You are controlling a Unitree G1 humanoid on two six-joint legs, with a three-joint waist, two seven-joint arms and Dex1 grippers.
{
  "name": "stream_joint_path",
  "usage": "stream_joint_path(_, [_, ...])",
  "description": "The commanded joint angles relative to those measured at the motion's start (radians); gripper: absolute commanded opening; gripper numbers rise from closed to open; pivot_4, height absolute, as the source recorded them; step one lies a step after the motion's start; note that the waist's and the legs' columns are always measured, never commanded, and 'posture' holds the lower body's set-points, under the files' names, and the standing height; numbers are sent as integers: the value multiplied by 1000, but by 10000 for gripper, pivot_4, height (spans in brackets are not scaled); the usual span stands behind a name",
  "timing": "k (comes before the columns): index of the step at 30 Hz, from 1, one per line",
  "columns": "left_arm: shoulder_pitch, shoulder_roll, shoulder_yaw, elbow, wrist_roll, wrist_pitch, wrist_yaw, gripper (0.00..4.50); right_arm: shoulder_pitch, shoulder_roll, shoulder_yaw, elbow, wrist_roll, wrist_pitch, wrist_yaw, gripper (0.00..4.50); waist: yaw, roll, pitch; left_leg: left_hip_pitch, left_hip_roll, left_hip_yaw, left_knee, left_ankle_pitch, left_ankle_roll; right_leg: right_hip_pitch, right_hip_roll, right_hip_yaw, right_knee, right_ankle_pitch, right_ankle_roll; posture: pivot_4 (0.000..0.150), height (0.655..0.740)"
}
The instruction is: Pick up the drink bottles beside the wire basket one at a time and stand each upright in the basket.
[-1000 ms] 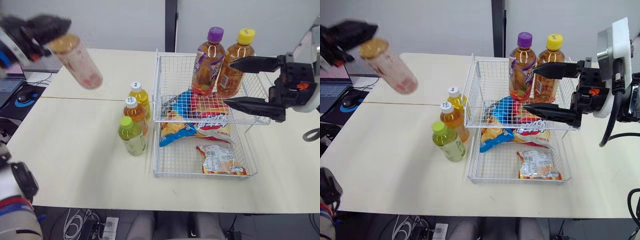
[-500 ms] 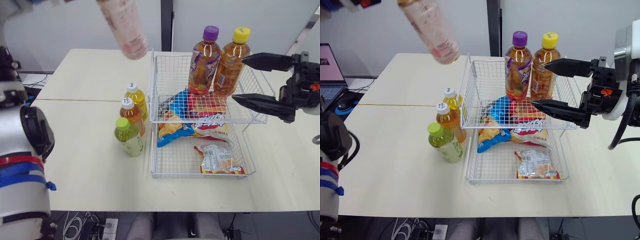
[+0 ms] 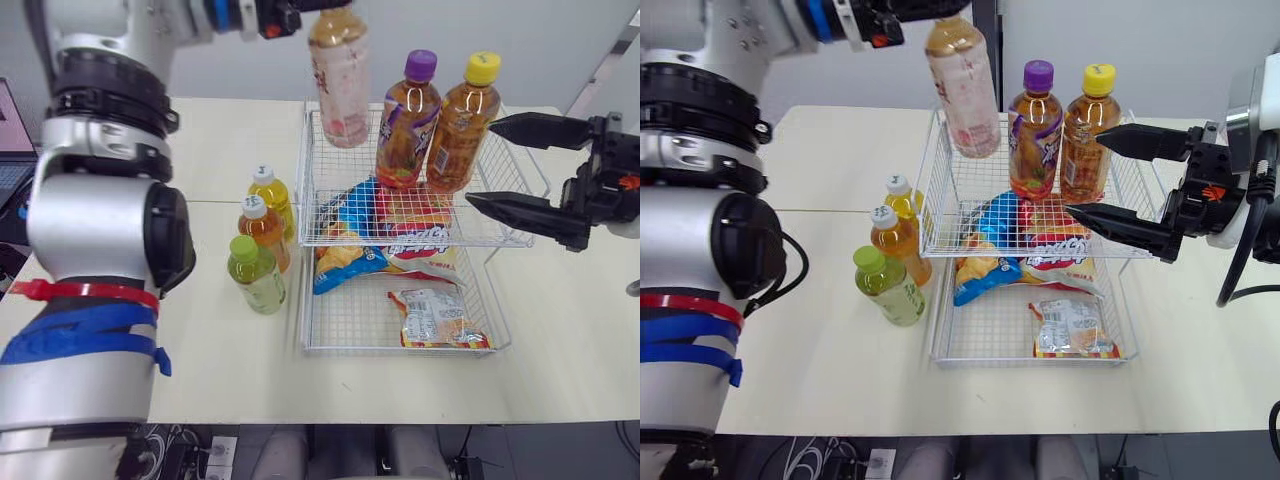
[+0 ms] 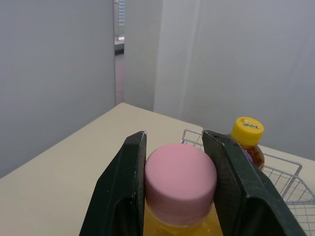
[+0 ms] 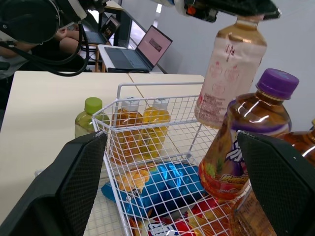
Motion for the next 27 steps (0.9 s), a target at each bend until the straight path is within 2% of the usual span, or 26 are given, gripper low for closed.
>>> stream_joint_path(1, [-1,-5,12,-39,18,-46,-5,13697,4,-25,-53,-25,23,-8,-11,45000,-2,0,0,0,0,0,0,0,0,0,0,0,0,0,0,1500,7400])
stream_joint_path(7, [58,-45,3,-68,59,-76,-1,13697,19,-42,-68,-31,47,-5,-27,45000,3,0,0,0,0,0,1,0,0,0,0,0,0,0,0,1500,7400])
stream_joint_path(13, [101,-43,12,-123,47,-41,-42,13697,20,-56,-71,-31,61,-3,-33,45000,3,0,0,0,0,0,1,0,0,0,0,0,0,0,0,1500,7400])
stream_joint_path(15, [109,-42,12,-135,53,-49,-39,21117,23,-63,-70,-28,60,-4,-29,45000,3,0,0,0,0,0,1,0,0,0,0,0,0,0,0,1500,7400])
stream_joint_path(18, [111,-32,0,-154,65,-60,-56,28082,19,-70,-64,-21,61,-8,-27,45000,3,0,0,0,0,0,1,0,0,1,0,0,0,0,0,1500,7400])
stream_joint_path(19, [101,-24,5,-155,65,-62,-57,32564,14,-71,-59,-19,60,-9,-27,45000,2,0,0,0,0,0,1,0,0,1,0,0,0,0,0,1500,7400])
stream_joint_path(23, [71,19,25,-173,54,-44,-67,44625,5,-73,-47,-14,59,-11,-26,45000,1,0,0,0,0,0,1,0,0,0,0,-1,1,0,0,1500,7400])
stream_joint_path(27, [92,111,56,-302,3,47,-101,44625,-1,-78,-40,-4,48,-17,-18,45000,0,0,0,0,0,-1,1,0,0,0,0,0,0,0,0,1500,7400])
